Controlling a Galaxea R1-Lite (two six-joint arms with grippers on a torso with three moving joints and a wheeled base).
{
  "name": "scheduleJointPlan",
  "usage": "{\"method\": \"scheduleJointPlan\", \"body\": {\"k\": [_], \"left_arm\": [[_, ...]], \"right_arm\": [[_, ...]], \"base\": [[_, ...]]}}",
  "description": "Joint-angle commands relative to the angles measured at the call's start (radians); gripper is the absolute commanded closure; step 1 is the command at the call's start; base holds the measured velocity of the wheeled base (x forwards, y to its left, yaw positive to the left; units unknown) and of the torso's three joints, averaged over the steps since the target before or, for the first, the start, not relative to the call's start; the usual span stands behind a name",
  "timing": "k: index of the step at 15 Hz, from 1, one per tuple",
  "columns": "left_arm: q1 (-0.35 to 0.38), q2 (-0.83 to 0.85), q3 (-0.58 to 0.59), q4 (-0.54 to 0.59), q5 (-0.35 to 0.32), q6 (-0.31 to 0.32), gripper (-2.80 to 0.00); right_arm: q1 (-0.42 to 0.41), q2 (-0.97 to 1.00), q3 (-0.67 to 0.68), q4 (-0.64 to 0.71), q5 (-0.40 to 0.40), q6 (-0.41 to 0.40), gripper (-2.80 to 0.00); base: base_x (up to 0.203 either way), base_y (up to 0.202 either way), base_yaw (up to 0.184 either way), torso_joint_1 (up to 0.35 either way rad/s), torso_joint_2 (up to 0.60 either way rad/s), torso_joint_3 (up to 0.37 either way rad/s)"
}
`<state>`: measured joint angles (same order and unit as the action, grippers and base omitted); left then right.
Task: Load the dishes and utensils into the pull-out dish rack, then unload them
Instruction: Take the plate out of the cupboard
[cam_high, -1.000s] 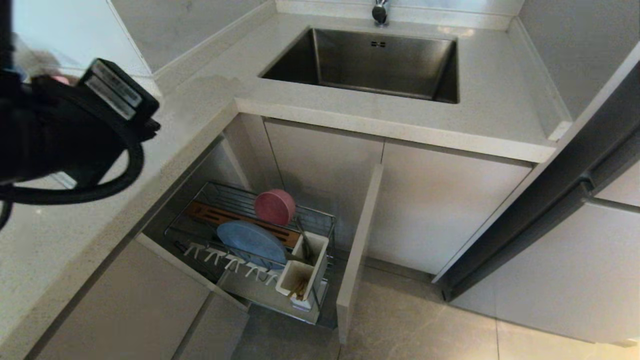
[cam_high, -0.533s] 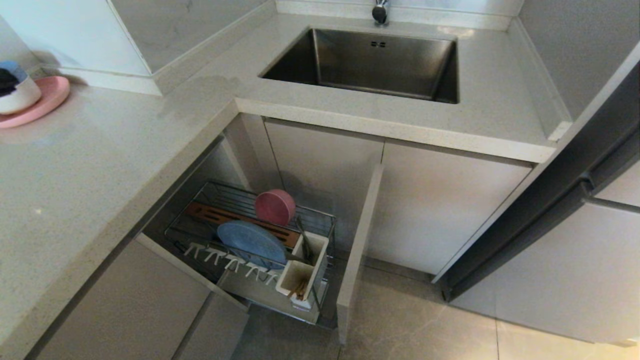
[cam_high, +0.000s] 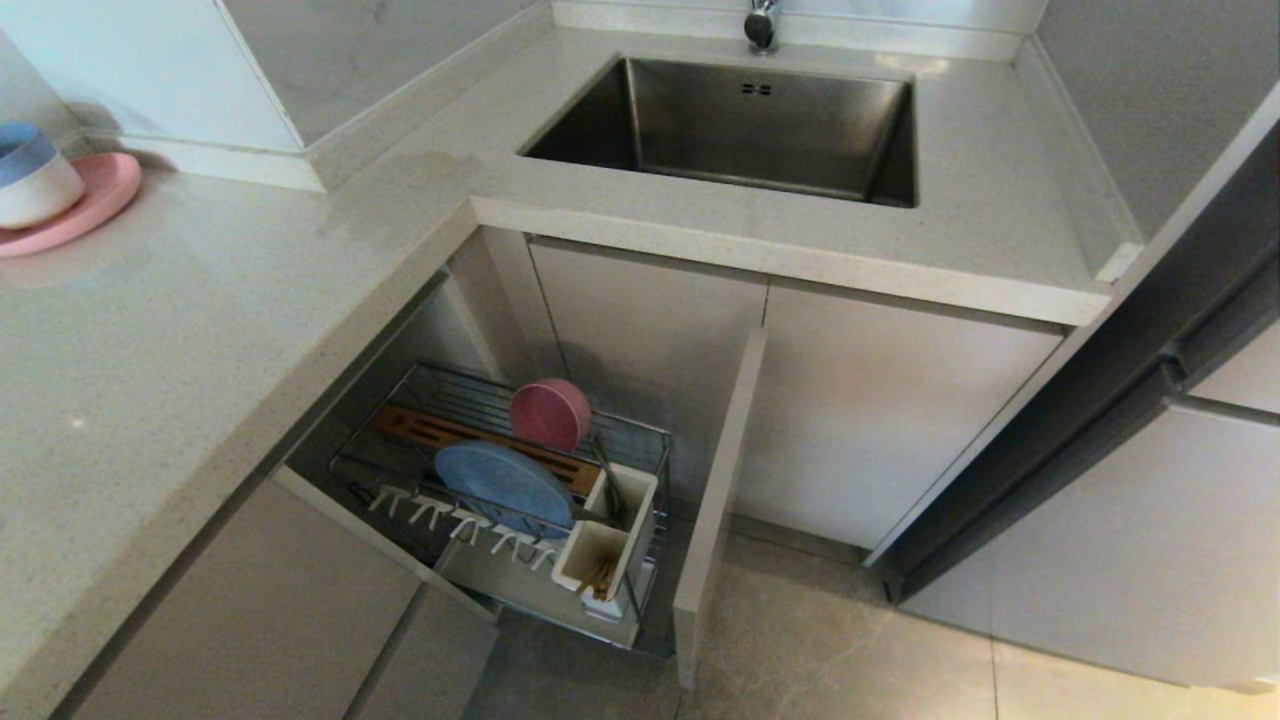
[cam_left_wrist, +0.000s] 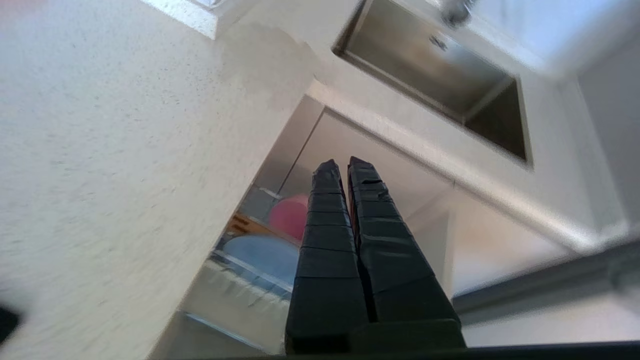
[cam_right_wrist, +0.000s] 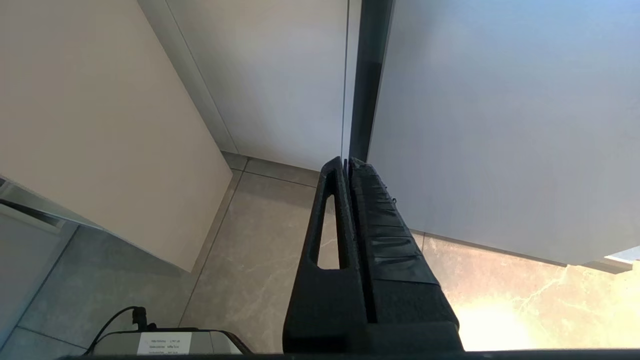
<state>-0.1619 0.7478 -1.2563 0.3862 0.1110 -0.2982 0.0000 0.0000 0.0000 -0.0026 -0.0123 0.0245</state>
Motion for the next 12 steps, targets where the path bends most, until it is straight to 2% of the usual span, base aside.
{"method": "scheduleJointPlan", "body": {"k": [1, 4, 7, 10, 12], "left_arm": [[0.041, -0.126, 0.079, 0.0, -0.045, 0.039, 0.0], [0.116, -0.285, 0.25, -0.006, -0.172, 0.115, 0.0], [0.166, -0.429, 0.425, -0.012, -0.268, 0.142, 0.0], [0.177, -0.555, 0.603, -0.015, -0.287, 0.202, 0.0], [0.177, -0.595, 0.685, -0.031, -0.265, 0.228, 0.0]], "right_arm": [[0.0, 0.001, 0.0, 0.0, 0.0, 0.0, 0.0], [0.0, 0.001, 0.0, 0.0, 0.0, 0.0, 0.0], [0.0, 0.001, 0.0, 0.0, 0.0, 0.0, 0.0], [0.0, 0.001, 0.0, 0.0, 0.0, 0.0, 0.0], [0.0, 0.0, 0.0, 0.0, 0.0, 0.0, 0.0]], "base": [[0.0, 0.0, 0.0, 0.0, 0.0, 0.0], [0.0, 0.0, 0.0, 0.0, 0.0, 0.0], [0.0, 0.0, 0.0, 0.0, 0.0, 0.0], [0.0, 0.0, 0.0, 0.0, 0.0, 0.0], [0.0, 0.0, 0.0, 0.0, 0.0, 0.0]]}}
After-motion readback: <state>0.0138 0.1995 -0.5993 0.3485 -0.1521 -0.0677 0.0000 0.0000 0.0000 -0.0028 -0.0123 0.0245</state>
